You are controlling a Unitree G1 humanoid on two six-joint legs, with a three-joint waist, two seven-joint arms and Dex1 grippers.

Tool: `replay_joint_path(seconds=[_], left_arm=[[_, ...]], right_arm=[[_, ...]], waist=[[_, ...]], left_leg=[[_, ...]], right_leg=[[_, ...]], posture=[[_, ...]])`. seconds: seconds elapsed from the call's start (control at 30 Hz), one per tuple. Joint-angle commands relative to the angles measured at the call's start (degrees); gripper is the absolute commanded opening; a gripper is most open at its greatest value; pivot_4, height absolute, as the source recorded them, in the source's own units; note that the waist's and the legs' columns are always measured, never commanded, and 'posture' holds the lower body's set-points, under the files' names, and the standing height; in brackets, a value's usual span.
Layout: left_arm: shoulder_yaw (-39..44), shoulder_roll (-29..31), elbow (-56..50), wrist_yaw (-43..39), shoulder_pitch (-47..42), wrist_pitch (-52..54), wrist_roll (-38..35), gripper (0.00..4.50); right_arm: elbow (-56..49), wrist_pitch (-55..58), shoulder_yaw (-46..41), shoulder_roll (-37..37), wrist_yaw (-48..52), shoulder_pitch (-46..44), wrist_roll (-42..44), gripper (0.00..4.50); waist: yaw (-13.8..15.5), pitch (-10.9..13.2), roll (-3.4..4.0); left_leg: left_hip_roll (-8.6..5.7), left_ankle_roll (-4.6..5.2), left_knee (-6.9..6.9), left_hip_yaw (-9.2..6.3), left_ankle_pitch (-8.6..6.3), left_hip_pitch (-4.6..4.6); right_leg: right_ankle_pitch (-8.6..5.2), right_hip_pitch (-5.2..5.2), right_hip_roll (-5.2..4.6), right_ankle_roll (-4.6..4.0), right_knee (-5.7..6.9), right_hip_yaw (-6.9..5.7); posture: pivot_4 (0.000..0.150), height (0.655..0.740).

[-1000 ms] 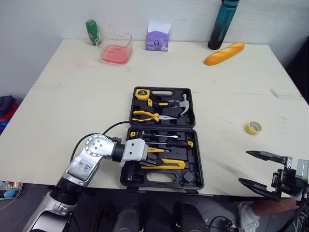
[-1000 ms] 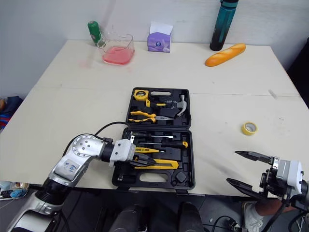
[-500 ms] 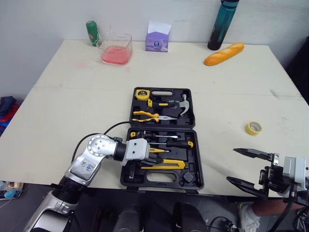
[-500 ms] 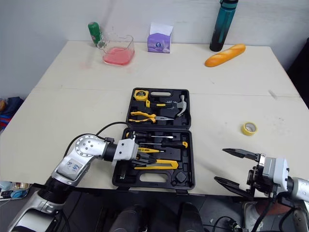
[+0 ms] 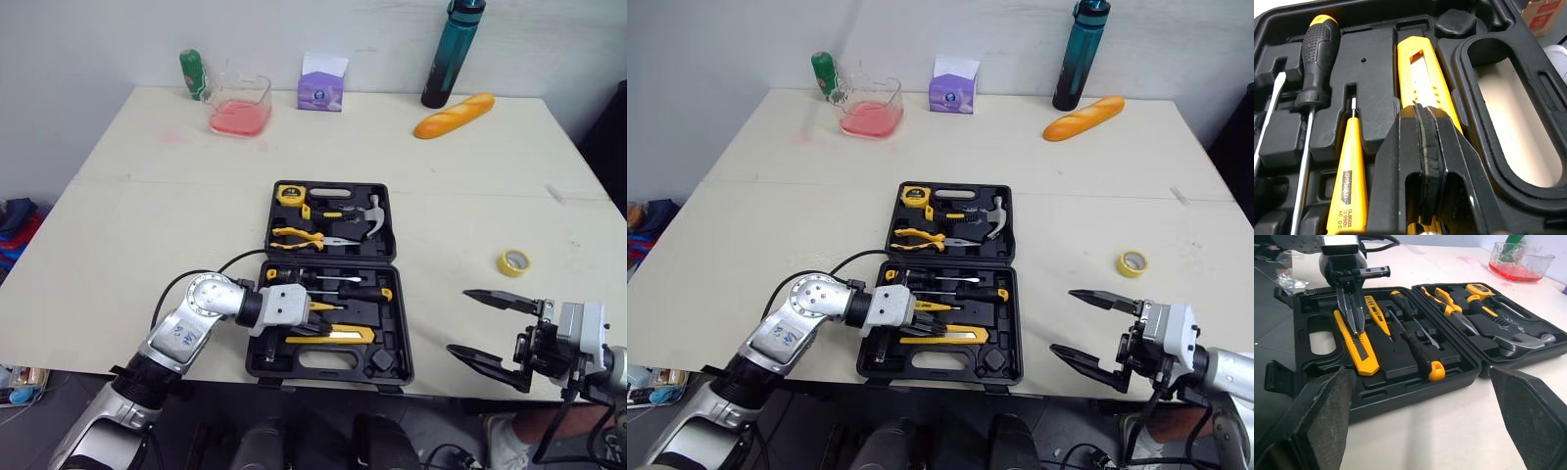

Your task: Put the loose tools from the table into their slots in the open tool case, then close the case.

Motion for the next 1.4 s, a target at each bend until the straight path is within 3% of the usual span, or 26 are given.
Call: replay_joint_path(seconds=[0.03,0.4,0.43,0.5,0.7,0.73,0.97,1.17,1.4], left_arm=[[0.54,-1.18,3.60,2.57,2.09,-3.35,1.90,0.06],[12.74,1.96,-2.07,0.41,1.40,-5.44,-8.61,0.06],[14.54,2.76,-2.55,0.65,1.28,-5.00,-9.43,0.65],[18.97,4.95,-3.13,1.68,2.59,-2.53,-11.64,1.27],[31.85,13.32,0.30,4.67,11.47,-1.26,-11.71,4.17],[32.75,13.70,0.44,5.33,12.11,-1.24,-11.60,4.44],[46.95,17.22,8.82,13.02,19.07,-0.75,-11.20,4.44],[50.50,17.93,9.85,16.21,21.48,0.74,-11.14,4.44],[50.75,17.98,8.81,17.34,22.44,2.26,-11.26,4.44]], right_arm=[[0.10,0.58,-1.93,-0.68,-1.36,0.40,0.50,4.50],[3.90,2.06,-9.79,-6.08,-4.07,-1.16,0.04,4.50],[5.59,1.92,-11.15,-7.59,-3.65,-1.57,-0.59,4.50],[9.40,0.84,-13.28,-10.53,-2.67,-2.19,-2.39,4.50],[18.58,-3.57,-18.85,-13.80,-8.22,-4.58,-8.81,4.50],[19.59,-4.61,-19.17,-13.97,-8.73,-4.86,-9.68,4.50],[31.67,-6.79,-22.42,-17.58,-16.88,-7.00,-16.46,4.50],[39.37,-9.71,-21.80,-19.37,-19.54,-8.50,-18.73,4.50],[37.96,-8.24,-20.14,-16.68,-22.70,-8.45,-18.44,4.50]], waist=[[0.04,0.00,0.00],[-0.14,0.02,0.01],[-0.11,0.04,0.02],[-0.11,0.05,0.01],[-0.68,0.08,-0.04],[-0.74,0.10,-0.06],[-0.92,0.15,-0.06],[-1.54,0.16,-0.09],[-1.88,0.16,-0.07]], left_leg=[[0.00,0.00,0.00,0.01,0.00,0.00],[0.03,0.00,-0.01,0.01,0.00,-0.09],[0.02,0.01,0.00,0.02,0.00,-0.10],[0.00,0.02,-0.01,0.03,-0.01,-0.12],[0.04,0.00,-0.23,0.05,0.00,-0.11],[0.03,0.01,-0.23,0.06,0.00,-0.10],[0.08,-0.10,-0.28,0.07,-0.07,-0.11],[0.08,-0.11,-0.32,0.10,-0.10,-0.11],[0.24,-0.25,-0.34,0.17,-0.18,-0.06]], right_leg=[[0.00,0.00,-0.01,0.00,0.00,0.00],[-0.01,-0.12,-0.02,-0.03,0.02,-0.04],[-0.01,-0.12,-0.03,-0.02,0.02,-0.03],[-0.01,-0.13,-0.04,-0.02,0.01,-0.03],[-0.01,-0.13,-0.01,-0.02,0.00,-0.13],[-0.01,-0.13,-0.02,-0.02,0.00,-0.12],[-0.03,-0.23,-0.08,-0.08,-0.18,-0.08],[-0.04,-0.22,-0.11,-0.09,-0.22,-0.11],[-0.05,-0.27,-0.14,-0.12,-0.17,-0.02]], posture=[[0.150,0.7400],[0.150,0.7400],[0.150,0.7400],[0.150,0.7400],[0.150,0.7400],[0.150,0.7400],[0.150,0.7400],[0.150,0.7400],[0.150,0.7400]])
